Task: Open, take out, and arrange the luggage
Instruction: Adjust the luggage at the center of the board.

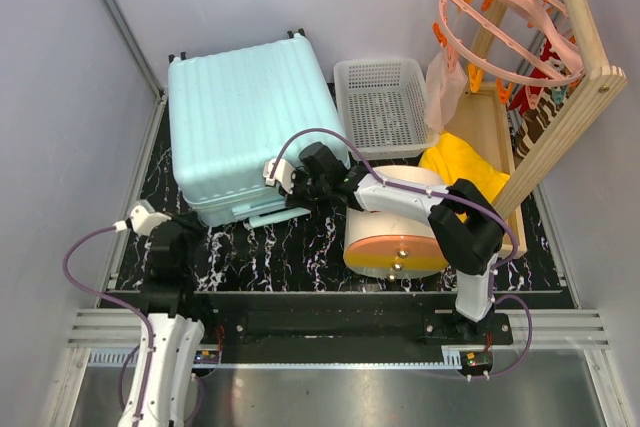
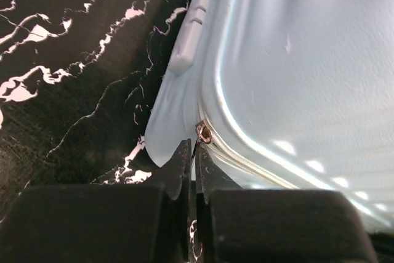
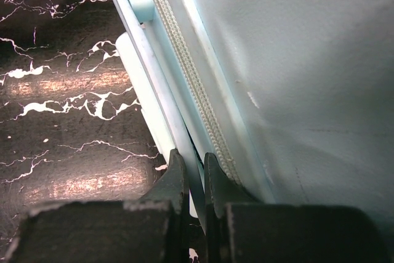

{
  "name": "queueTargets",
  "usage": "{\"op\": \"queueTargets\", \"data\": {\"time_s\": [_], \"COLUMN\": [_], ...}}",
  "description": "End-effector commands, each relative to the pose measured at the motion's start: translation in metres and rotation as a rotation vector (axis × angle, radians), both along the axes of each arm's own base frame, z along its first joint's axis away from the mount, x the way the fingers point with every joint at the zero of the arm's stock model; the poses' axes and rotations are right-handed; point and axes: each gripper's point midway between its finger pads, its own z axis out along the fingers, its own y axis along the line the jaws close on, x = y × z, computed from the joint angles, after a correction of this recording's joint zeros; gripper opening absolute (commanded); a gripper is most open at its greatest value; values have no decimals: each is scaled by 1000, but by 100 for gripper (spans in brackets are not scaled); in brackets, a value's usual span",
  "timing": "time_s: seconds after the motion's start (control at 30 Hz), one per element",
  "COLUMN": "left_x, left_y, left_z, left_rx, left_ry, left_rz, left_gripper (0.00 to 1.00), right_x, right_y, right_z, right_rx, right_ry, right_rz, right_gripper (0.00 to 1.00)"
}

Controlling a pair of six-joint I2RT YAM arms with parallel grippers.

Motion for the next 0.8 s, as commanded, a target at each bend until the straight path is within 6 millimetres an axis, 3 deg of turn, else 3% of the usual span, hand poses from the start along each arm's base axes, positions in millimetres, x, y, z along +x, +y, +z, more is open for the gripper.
{"op": "queueTargets", "data": {"time_s": [0.0,0.47,0.63,0.73,0.77], "left_x": [-8,21,24,19,18], "left_y": [59,86,85,83,83], "left_z": [1,17,16,27,42], "left_rx": [58,23,1,-5,1], "left_ry": [-19,-49,-34,-29,-51], "left_rz": [281,309,287,280,284], "left_gripper": [0,0,2,74,95], "right_x": [127,123,122,116,114], "right_y": [-115,-111,-108,-106,-105], "right_z": [42,41,42,47,49], "right_rx": [70,83,90,105,109], "right_ry": [-43,-18,-5,19,25], "right_rz": [-750,-737,-724,-710,-703], "right_gripper": [0,0,0,0,0]}}
